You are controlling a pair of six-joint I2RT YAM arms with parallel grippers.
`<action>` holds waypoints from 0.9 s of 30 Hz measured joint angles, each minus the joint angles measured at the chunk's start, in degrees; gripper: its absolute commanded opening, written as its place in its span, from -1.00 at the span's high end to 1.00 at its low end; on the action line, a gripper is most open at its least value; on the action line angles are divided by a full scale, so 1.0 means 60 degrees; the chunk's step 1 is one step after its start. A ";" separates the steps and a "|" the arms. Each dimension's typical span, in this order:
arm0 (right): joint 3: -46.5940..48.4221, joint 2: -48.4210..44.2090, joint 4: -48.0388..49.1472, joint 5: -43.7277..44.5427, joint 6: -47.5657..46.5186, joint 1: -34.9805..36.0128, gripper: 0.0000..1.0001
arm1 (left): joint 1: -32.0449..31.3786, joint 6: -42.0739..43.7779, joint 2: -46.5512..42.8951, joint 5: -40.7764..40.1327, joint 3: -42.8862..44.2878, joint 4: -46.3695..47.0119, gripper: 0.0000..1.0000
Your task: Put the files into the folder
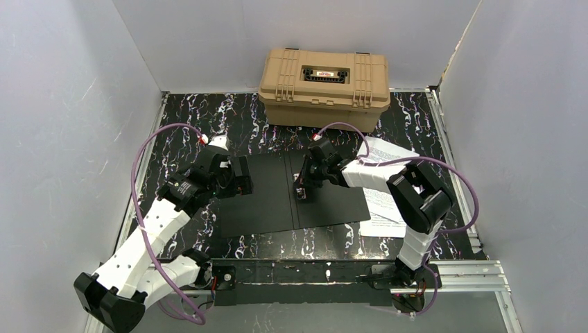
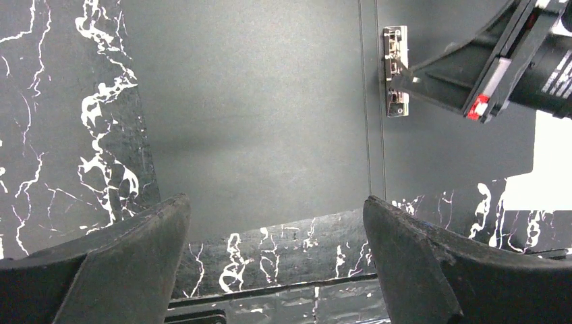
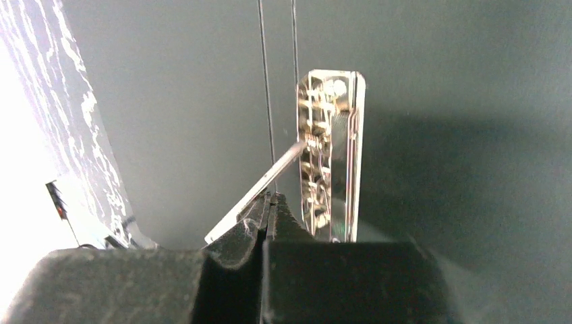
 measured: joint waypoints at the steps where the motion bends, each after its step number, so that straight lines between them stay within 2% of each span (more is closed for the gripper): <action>1: 0.0138 0.0087 0.0000 0.0000 0.0000 -0.0062 0.97 | 0.0000 0.0080 -0.0026 0.0004 0.0000 0.0033 -0.97; 13: 0.1359 0.1035 0.0098 0.0033 -0.0004 -0.0470 0.97 | -0.0004 0.0448 -0.0124 0.0029 -0.0393 0.0248 -0.97; 22: 0.1537 0.1166 -0.0022 0.0153 -0.0233 -0.0696 0.97 | -0.0004 0.0448 -0.0109 0.0182 -0.0433 0.0270 -0.96; 27: 0.1486 0.0565 -0.0495 0.0331 -0.0597 -0.0743 0.71 | 0.0000 0.0444 -0.0098 0.0284 -0.0514 0.0310 -0.96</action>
